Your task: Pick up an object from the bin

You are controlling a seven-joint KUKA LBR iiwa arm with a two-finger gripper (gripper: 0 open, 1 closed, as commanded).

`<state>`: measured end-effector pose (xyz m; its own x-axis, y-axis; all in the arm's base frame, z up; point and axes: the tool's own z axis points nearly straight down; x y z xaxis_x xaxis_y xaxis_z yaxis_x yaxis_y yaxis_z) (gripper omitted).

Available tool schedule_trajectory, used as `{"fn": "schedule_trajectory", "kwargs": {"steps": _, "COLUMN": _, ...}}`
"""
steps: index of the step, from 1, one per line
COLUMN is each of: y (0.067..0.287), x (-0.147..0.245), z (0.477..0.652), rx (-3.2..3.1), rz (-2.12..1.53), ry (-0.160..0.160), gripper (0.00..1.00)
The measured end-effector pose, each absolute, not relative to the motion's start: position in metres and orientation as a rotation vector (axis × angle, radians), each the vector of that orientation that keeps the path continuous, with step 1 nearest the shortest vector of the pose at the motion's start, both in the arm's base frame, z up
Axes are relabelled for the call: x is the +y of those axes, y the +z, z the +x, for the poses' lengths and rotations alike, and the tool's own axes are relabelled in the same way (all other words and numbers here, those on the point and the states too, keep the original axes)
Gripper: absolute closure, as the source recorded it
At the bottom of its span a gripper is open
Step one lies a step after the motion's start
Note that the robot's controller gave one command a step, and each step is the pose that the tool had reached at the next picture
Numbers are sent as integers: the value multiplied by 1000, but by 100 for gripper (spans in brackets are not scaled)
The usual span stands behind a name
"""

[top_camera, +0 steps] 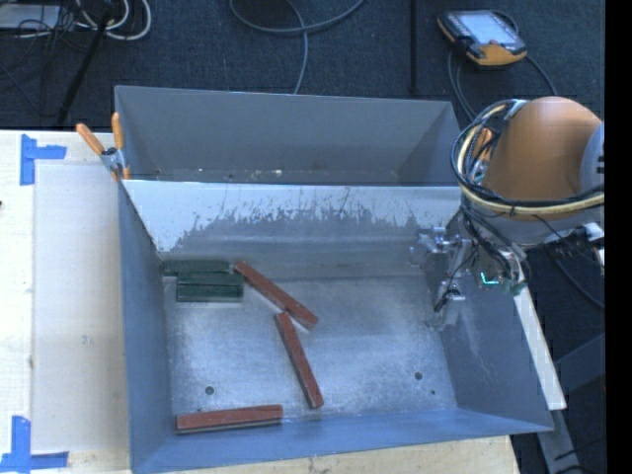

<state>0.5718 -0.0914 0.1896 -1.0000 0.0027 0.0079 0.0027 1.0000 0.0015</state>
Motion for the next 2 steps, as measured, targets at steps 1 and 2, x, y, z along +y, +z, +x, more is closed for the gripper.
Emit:
{"fn": "schedule_trajectory", "kwargs": {"steps": 1, "y": 192, "x": -91, "z": 572, "rx": -3136, "rz": -4, "ry": -2, "gripper": 0}}
{"fn": "schedule_trajectory", "kwargs": {"steps": 2, "y": 295, "x": -98, "z": 574, "rx": -3136, "rz": 222, "ry": 0, "gripper": 100}}
